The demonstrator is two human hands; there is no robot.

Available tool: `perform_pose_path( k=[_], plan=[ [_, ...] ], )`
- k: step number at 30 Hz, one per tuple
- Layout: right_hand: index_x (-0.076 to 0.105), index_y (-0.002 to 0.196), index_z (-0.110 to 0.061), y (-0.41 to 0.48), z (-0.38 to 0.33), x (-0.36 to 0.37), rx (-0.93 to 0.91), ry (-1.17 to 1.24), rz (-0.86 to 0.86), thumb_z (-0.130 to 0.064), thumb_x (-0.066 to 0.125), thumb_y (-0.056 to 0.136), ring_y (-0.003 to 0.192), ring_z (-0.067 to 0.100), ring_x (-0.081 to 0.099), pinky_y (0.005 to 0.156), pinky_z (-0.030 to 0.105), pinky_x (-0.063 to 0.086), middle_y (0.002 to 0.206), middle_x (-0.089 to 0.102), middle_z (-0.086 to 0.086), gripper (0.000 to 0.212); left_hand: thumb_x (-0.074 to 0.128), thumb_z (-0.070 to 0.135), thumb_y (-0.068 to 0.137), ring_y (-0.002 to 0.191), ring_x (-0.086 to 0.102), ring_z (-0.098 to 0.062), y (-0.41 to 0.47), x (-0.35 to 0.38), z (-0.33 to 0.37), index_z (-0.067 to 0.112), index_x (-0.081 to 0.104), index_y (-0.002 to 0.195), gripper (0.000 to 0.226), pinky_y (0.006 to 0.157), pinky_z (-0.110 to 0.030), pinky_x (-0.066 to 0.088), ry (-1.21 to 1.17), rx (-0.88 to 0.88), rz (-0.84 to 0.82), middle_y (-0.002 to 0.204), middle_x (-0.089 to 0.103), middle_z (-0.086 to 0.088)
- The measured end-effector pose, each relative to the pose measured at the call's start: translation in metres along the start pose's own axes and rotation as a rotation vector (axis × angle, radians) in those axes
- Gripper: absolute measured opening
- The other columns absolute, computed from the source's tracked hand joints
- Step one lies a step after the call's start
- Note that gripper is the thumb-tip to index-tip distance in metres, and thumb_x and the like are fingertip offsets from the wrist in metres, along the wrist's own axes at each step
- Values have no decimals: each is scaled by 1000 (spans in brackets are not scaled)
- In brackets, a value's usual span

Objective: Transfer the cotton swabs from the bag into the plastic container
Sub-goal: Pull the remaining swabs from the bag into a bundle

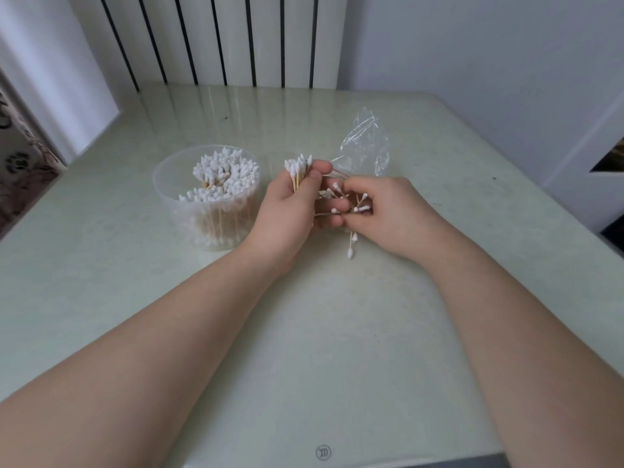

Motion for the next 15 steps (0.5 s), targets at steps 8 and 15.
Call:
perform_pose_path(
  k=[8, 15],
  plan=[
    [65, 77, -16, 4, 2, -4, -2, -183, 28, -18, 71, 80, 68, 12, 59, 56, 15, 39, 69, 61, -4, 7, 40, 16, 110, 79, 74, -27, -4, 0, 6, 16, 56, 106, 17, 59, -30, 57, -33, 38, -3, 87, 67, -3],
    [62, 75, -20, 6, 2, -2, -29, -230, 34, -19, 69, 81, 65, 7, 52, 57, 10, 35, 68, 52, -9, 9, 40, 15, 110, 73, 72, -23, -2, -2, 5, 17, 57, 105, 17, 57, -29, 54, -8, 41, 7, 82, 63, -2]
  ],
)
Point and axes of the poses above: each hand's wrist, its own y-axis towards the middle knuckle, its own x-axis out of the palm, z = x × y, the point moved 9 cm from there along y, towards the middle knuckle
